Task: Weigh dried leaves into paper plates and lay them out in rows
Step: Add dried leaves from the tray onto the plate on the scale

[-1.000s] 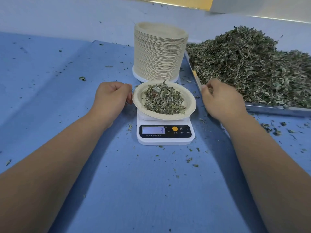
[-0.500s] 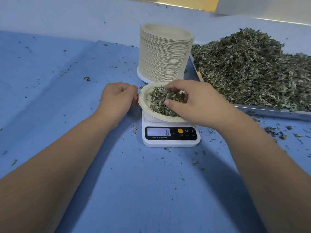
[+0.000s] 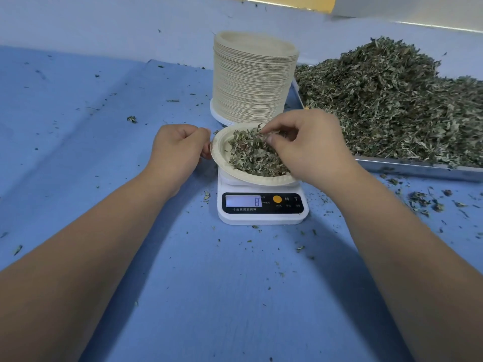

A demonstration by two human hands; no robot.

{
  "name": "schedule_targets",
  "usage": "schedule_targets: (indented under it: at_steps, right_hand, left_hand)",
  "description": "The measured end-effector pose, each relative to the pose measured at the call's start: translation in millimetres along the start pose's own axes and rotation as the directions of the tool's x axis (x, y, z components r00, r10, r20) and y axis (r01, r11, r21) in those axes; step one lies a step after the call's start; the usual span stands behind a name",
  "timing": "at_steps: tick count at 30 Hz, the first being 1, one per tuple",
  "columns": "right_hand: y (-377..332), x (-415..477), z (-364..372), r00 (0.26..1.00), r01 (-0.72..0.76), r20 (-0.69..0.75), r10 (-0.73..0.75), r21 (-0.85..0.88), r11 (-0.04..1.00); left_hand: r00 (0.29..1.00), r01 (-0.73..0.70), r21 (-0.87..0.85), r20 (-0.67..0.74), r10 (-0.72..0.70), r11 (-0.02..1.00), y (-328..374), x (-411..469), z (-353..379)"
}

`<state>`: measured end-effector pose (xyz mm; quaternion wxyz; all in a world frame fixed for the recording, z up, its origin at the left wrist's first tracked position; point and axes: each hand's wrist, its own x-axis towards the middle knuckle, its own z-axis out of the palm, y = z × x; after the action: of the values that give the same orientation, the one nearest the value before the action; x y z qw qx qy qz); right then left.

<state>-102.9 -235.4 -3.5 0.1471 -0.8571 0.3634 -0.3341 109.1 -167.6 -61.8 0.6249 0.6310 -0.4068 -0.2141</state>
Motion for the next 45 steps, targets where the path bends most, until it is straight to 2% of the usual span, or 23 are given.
schedule_targets:
  at_steps: [4,7,10,12,14,16,20,22,24,26,28,31,34,45]
  right_hand:
    - [6.8,0.2,-9.2,0.991,-0.021,-0.129,0.038,0.135,0.991]
    - [21.9,3.9,-15.2,0.969,-0.034,-0.238,0.07,0.151,0.988]
    - [47.3,5.9,-26.6,0.889,-0.102,-0.425,0.171,0.181,0.978]
    - [67.2,1.9,-33.9,0.854,-0.18,-0.472,0.221,0.13,0.975]
    - [83.9,-3.0,-36.3,0.885,-0.267,-0.394,0.248,0.008,0.964]
    - [87.9,-4.1,-33.7,0.911,-0.299,-0.308,0.273,-0.037,0.954]
    - [61.0,-1.5,-27.2,0.952,-0.151,-0.273,0.136,-0.036,0.988]
    - [45.4,-1.8,-27.6,0.976,-0.08,-0.205,0.075,-0.02,0.997]
    - [33.7,-3.3,-31.1,0.999,-0.035,-0.032,0.034,-0.029,0.999]
    - [24.9,-6.0,-35.3,0.985,-0.011,0.172,0.024,-0.078,0.997]
    - [19.1,-8.5,-37.7,0.964,0.016,0.264,0.022,-0.138,0.99]
    - [14.8,-9.1,-37.6,0.948,0.046,0.318,0.034,-0.239,0.97]
    - [13.3,-8.6,-34.2,0.932,0.002,0.352,0.087,-0.245,0.969]
    - [11.8,-7.7,-27.2,0.97,-0.036,0.23,0.076,-0.173,0.984]
  left_hand:
    - [1.0,-0.009,0.007,0.0,0.009,1.0,0.0,0.1,0.4]
    - [1.0,-0.011,0.003,-0.003,0.011,1.0,0.0,0.3,0.3]
    - [1.0,-0.015,0.005,-0.007,0.015,1.0,-0.2,0.0,1.3]
    - [1.0,-0.016,0.007,-0.006,0.016,1.0,-0.4,-0.5,1.6]
    - [1.0,-0.017,0.01,-0.003,0.017,1.0,-0.3,-0.6,1.7]
    - [1.0,-0.018,0.012,-0.003,0.018,1.0,-0.4,-0.4,1.4]
    - [1.0,-0.016,0.025,-0.003,0.016,1.0,-1.2,0.3,0.8]
    - [1.0,-0.014,0.021,-0.003,0.014,1.0,-1.8,0.6,0.3]
    - [1.0,-0.016,0.013,0.002,0.016,1.0,-2.2,0.8,0.1]
    - [1.0,-0.018,0.015,0.005,0.018,1.0,-2.5,0.9,0.3]
    - [1.0,-0.019,0.023,0.004,0.019,1.0,-2.7,1.0,0.6]
    - [1.0,-0.013,0.004,0.005,0.013,1.0,-2.1,0.3,1.4]
    - [1.0,-0.007,0.002,-0.002,0.007,1.0,-1.8,-0.2,1.5]
    - [1.0,-0.013,0.003,-0.002,0.013,1.0,-2.3,0.3,2.9]
